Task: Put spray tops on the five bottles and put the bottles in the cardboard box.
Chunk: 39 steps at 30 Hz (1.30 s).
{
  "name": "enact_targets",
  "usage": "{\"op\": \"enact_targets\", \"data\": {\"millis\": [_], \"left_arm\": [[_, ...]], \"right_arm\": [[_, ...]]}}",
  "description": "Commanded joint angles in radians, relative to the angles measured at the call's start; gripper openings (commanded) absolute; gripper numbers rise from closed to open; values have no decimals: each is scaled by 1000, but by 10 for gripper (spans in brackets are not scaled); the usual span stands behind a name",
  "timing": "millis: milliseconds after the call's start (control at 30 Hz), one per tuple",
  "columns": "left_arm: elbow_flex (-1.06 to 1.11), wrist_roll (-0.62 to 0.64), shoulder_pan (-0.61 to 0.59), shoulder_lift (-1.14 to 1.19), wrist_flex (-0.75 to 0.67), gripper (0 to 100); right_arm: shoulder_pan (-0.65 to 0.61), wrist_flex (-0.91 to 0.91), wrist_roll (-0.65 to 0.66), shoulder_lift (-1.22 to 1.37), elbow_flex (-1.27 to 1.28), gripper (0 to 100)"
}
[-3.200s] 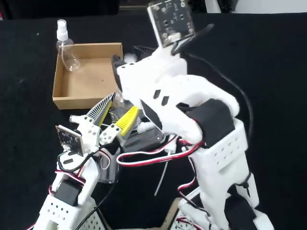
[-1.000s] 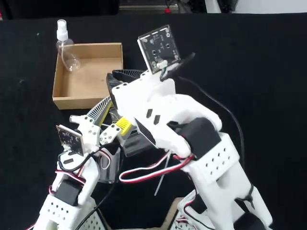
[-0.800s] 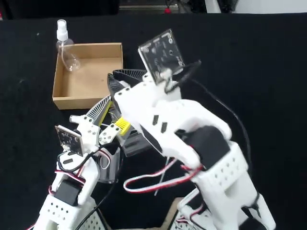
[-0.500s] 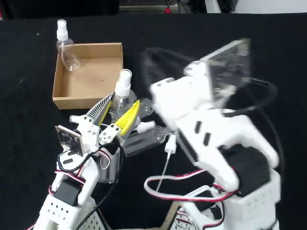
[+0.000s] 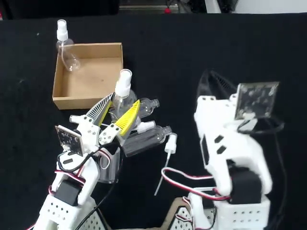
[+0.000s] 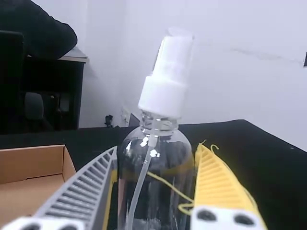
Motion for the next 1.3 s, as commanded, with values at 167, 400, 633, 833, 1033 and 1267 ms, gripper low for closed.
{"op": "enact_targets", "data": {"millis": [167, 400, 633, 833, 1033, 1267], "left_arm": [[21, -8, -5, -14, -57, 188], [21, -11, -8, -12, -48, 188], [-7, -3, -82, -12, -48, 188], [-64, -3, -105, -12, -46, 188], [-111, -3, -111, -12, -46, 188], [-117, -3, -130, -12, -57, 188]], "right_arm": [[14, -176, 6, -249, 314, 25], [12, -181, 6, -308, 398, 25], [-81, -184, 6, -317, 476, 25], [-123, -186, 6, -317, 510, 25], [-120, -186, 6, -317, 515, 25], [-121, -186, 8, -318, 530, 25]]}}
